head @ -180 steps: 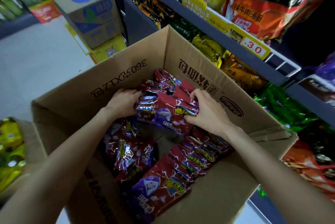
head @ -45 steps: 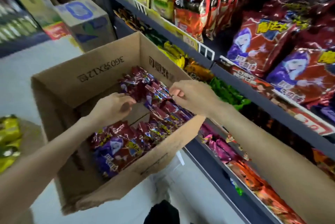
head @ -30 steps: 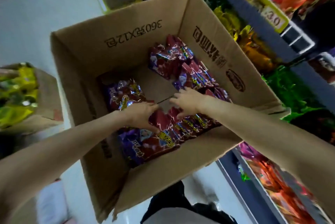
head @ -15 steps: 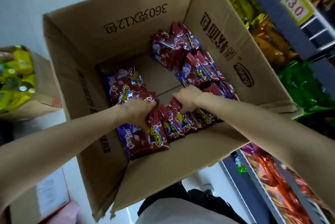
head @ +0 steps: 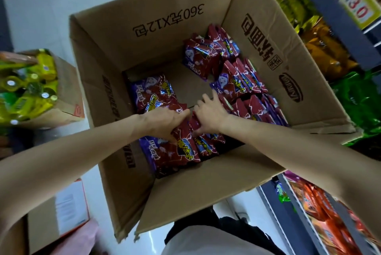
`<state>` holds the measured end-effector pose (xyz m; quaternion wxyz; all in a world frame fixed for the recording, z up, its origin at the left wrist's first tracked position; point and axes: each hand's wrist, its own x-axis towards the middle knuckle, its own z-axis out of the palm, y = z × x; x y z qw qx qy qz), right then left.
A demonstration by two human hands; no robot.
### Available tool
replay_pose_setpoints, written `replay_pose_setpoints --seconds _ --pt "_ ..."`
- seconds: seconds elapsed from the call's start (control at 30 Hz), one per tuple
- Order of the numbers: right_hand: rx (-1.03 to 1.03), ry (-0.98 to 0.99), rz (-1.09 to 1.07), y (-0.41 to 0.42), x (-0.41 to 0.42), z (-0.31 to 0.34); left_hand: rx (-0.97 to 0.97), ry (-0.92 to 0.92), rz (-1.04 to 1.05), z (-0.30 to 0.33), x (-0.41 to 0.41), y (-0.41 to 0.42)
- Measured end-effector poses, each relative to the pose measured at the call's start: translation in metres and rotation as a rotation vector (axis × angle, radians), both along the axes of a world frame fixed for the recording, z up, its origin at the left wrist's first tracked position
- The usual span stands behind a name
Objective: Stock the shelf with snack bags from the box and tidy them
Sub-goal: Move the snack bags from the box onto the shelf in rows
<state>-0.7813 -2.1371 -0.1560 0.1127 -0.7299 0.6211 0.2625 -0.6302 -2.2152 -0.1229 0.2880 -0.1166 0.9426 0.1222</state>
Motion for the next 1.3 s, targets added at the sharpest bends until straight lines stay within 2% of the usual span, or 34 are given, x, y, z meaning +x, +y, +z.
replay_pose_setpoints --seconds 0.17,0.33,0.43,0.5,0.57,0.73,0.83,0.9,1.13,1.3 --pt "-0.121 -0.212 -0.093 0.002 0.009 -0.006 0.102 -0.014 -0.024 0.007 0.015 -0.009" --pt "-0.105 -0.458 -0.320 0.004 0.001 0.017 -0.104 -0.073 -0.143 0.000 0.018 -0.003" --pt "-0.136 -0.553 -0.397 0.008 -0.014 0.047 -0.155 -0.013 -0.193 0.013 0.012 -0.002" --pt "-0.203 -0.621 -0.458 0.016 -0.027 0.071 -0.153 0.098 -0.161 0.030 0.012 -0.002" --pt "-0.328 -0.684 -0.551 0.029 -0.042 0.096 -0.067 0.270 -0.056 0.050 0.014 -0.005" --pt "-0.789 -0.777 -0.735 0.073 -0.078 0.153 0.363 0.644 0.367 0.096 0.013 -0.010" --pt "-0.990 -0.743 -0.754 0.099 -0.090 0.184 0.558 0.840 0.536 0.114 -0.003 -0.007" --pt "-1.089 -0.712 -0.778 0.116 -0.096 0.201 0.633 0.919 0.544 0.125 -0.021 -0.003" --pt "-1.301 -0.483 -0.855 0.197 -0.110 0.248 0.683 1.066 0.380 0.174 -0.088 0.043" --pt "-1.392 -0.314 -0.997 0.292 -0.116 0.273 0.756 1.042 0.269 0.204 -0.132 0.108"
